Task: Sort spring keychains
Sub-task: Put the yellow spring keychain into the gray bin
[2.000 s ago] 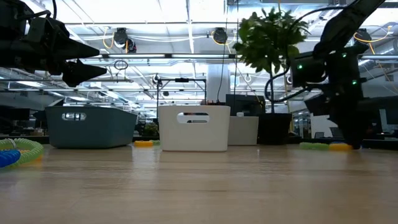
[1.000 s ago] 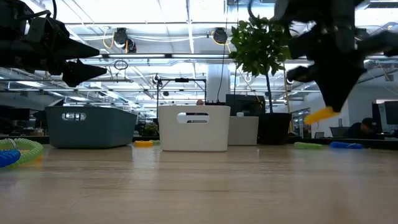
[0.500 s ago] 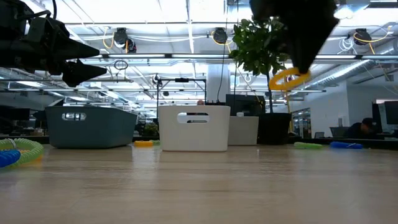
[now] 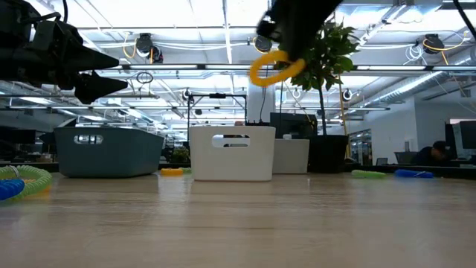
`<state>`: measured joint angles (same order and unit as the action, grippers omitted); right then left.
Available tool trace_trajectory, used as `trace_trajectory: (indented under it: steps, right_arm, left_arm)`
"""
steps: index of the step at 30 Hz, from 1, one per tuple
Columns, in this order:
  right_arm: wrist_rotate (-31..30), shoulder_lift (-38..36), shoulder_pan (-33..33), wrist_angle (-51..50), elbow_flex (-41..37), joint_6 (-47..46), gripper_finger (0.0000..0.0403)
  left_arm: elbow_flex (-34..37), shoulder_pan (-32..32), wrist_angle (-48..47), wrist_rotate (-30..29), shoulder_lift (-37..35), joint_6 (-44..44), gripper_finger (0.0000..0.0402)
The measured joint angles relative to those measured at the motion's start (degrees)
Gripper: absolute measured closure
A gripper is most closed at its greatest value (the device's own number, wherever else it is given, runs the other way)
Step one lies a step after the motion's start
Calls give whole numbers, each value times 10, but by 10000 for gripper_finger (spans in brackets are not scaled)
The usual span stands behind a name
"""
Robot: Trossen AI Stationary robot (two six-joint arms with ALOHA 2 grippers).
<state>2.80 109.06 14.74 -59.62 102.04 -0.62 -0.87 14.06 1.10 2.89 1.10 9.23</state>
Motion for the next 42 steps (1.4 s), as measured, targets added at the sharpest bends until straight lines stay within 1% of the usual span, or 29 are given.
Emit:
trace_trajectory:
  steps: [2, 5, 8, 12, 15, 23, 25, 28, 31, 35, 38, 42]
  right_arm:
    - [-29, 10, -16, -4, 19, 33, 402]
    - [-102, 23, -45, -7, 42, 77, 402]
    - [-163, 26, -76, 1, 46, 122, 402]
    - [-231, 26, -121, 17, 46, 173, 402]
    - [-265, 26, -154, 13, 46, 199, 402]
    - [-272, 56, -231, 57, 46, 238, 403]
    - [-295, 68, -246, 81, 47, 253, 403]
    - [-315, 75, -266, 79, 45, 260, 403]
    - [-316, 85, -282, 91, 48, 259, 403]
    - [-313, 93, -303, 78, 44, 252, 403]
    - [-317, 107, -316, 106, 48, 259, 403]
    - [-315, 125, -334, 95, 44, 259, 403]
  left_arm:
    - [0, 0, 0, 0, 0, 0, 23]
    - [0, 0, 0, 0, 0, 0, 23]
    - [0, 0, 0, 0, 0, 0, 23]
    - [0, 0, 0, 0, 0, 0, 23]
    - [0, 0, 0, 0, 0, 0, 23]
    - [0, 0, 0, 0, 0, 0, 23]
    - [0, 0, 0, 0, 0, 0, 23]
    - [0, 0, 0, 0, 0, 0, 23]
    - [0, 0, 0, 0, 0, 0, 23]
    - [0, 0, 0, 0, 0, 0, 23]
    - [0, 0, 0, 0, 0, 0, 23]
    - [0, 0, 0, 0, 0, 0, 23]
